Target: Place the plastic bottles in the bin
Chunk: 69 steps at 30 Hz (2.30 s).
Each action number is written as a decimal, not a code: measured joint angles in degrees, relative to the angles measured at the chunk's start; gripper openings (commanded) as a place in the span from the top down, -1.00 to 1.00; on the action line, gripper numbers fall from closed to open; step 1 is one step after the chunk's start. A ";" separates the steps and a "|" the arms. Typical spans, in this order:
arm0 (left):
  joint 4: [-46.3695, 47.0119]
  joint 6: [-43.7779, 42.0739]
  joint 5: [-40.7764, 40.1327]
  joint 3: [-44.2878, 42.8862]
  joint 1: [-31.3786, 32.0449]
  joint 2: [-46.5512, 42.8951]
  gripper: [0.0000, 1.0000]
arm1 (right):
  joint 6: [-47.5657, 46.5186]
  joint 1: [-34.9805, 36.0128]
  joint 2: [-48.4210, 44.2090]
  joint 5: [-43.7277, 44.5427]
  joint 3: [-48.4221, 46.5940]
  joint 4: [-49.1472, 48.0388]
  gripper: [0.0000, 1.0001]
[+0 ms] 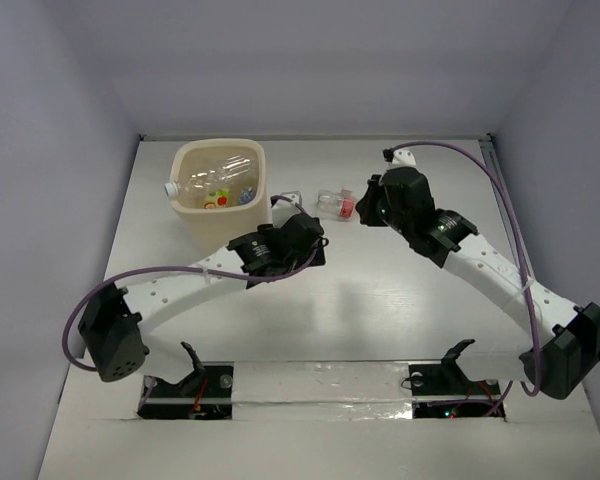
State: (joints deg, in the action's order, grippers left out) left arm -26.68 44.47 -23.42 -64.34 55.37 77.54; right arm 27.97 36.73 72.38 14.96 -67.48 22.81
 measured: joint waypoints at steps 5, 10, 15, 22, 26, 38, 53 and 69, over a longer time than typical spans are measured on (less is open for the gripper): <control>-1.20 3.50 -4.92 1.01 -0.11 5.25 -0.72 | -0.66 -0.50 -0.87 -3.28 2.27 -0.74 0.66; -0.76 3.32 -8.87 1.01 -0.11 7.98 -0.72 | -0.59 -0.79 -2.73 -5.90 6.54 -1.11 0.51; -0.07 1.73 -12.37 0.37 -0.11 12.24 -0.72 | 0.11 -1.66 -4.31 -7.23 9.53 -1.66 0.50; -0.42 -0.57 -15.93 -3.85 -0.50 19.91 -0.72 | 0.13 -4.57 -7.78 -9.11 11.06 -2.82 0.50; -0.59 -1.73 -17.77 -6.86 -0.66 21.35 -0.69 | 0.15 -5.22 -11.04 -9.53 12.87 -2.73 0.50; -0.44 -7.23 -21.05 -9.84 -2.62 24.65 -0.68 | 2.19 -6.47 -15.19 -8.48 15.10 -2.23 0.49; -0.15 -13.77 -21.86 -10.60 -4.98 31.19 -0.63 | 5.40 -7.91 -18.47 -7.80 15.47 -1.29 -0.04; 4.02 -13.42 -15.34 -5.01 -4.72 31.30 0.34 | -3.21 -13.73 -4.66 -13.40 2.99 0.70 -0.67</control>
State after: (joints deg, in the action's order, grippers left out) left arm -22.65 31.05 -38.76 -69.34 50.65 108.84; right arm 24.75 23.00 67.72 1.56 -64.49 23.51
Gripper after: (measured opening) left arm 0.584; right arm 0.825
